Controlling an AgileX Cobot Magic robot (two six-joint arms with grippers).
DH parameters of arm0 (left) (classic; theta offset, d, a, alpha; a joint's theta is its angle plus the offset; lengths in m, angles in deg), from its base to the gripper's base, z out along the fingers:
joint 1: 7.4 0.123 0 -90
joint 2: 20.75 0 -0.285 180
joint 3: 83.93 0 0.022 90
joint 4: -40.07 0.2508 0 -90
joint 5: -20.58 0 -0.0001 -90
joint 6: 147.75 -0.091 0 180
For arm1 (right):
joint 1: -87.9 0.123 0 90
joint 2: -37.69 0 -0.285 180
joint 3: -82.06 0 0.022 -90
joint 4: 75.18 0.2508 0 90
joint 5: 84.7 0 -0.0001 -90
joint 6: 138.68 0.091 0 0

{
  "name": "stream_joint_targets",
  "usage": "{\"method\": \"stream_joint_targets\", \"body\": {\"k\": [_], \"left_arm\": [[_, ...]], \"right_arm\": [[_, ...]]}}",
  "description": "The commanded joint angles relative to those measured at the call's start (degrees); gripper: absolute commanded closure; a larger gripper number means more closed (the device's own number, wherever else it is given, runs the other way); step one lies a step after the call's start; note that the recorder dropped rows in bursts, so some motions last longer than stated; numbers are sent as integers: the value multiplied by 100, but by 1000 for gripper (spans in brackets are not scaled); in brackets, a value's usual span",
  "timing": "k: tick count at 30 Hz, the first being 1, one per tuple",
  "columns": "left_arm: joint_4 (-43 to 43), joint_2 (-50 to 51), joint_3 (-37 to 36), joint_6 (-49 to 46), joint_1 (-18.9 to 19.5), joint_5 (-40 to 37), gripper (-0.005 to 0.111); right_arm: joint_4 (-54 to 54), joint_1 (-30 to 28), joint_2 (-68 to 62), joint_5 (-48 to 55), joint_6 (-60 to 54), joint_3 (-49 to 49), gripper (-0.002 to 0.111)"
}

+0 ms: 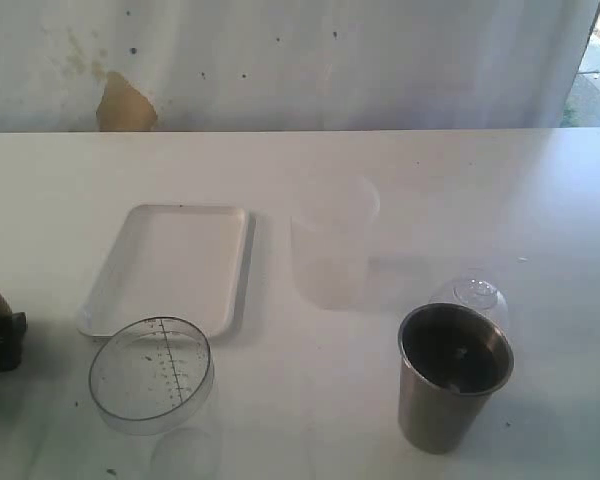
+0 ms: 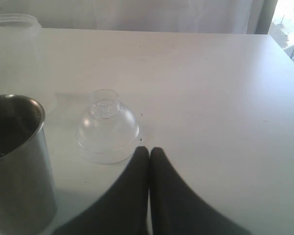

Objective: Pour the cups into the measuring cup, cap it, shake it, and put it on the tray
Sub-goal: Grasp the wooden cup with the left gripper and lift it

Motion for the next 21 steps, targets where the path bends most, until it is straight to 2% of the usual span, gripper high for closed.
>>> {"method": "stream_joint_targets", "body": {"k": [1,10,12,13,15,18,19,21], "left_arm": [[-21,152,116,-12,-15,-12,2],[-21,220,127,-100,-15,180,3],[-21,220,127,-29,-15,209,9],[-21,220,127,71,-15,209,16],[108,220,127,387,-15,143,38],[436,220,127,505,-15,61,80],[623,220,127,505,-15,48,102],[914,220,127,445,-15,66,106]], "right_arm": [[-16,-25,32,-1,-14,34,108],[-16,-25,32,-1,-14,34,108],[-16,-25,32,-1,-14,34,108],[-16,-25,32,-1,-14,34,108],[-16,-25,32,-1,-14,34,108],[-16,-25,32,-1,-14,34,108],[-16,-25,32,-1,-14,34,108],[-16,-25,32,-1,-14,34,108]]}}
